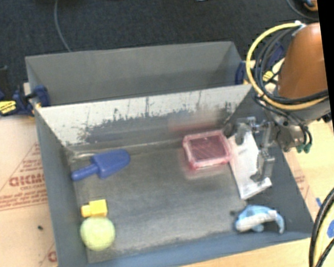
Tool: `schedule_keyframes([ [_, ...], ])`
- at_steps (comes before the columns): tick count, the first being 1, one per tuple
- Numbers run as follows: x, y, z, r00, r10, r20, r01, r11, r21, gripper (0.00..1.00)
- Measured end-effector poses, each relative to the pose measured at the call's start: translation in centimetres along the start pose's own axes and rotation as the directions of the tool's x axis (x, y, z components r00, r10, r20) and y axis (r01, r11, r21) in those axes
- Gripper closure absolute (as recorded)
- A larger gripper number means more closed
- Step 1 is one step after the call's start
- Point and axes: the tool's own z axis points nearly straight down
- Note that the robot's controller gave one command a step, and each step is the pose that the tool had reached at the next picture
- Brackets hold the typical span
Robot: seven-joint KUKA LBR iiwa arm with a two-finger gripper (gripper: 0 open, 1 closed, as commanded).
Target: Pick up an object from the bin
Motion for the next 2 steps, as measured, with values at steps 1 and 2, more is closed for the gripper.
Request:
schedule_keyframes([
  [1, -0.2, 0.1, -0.5, 1.000, -0.005, 0.008, 0.005, 1.000, 0.002, 0.00],
  [2, -6.5, 2.7, 10.8, 0.971, 0.240, 0.011, -0.240, 0.971, -0.002, 0.00],
])
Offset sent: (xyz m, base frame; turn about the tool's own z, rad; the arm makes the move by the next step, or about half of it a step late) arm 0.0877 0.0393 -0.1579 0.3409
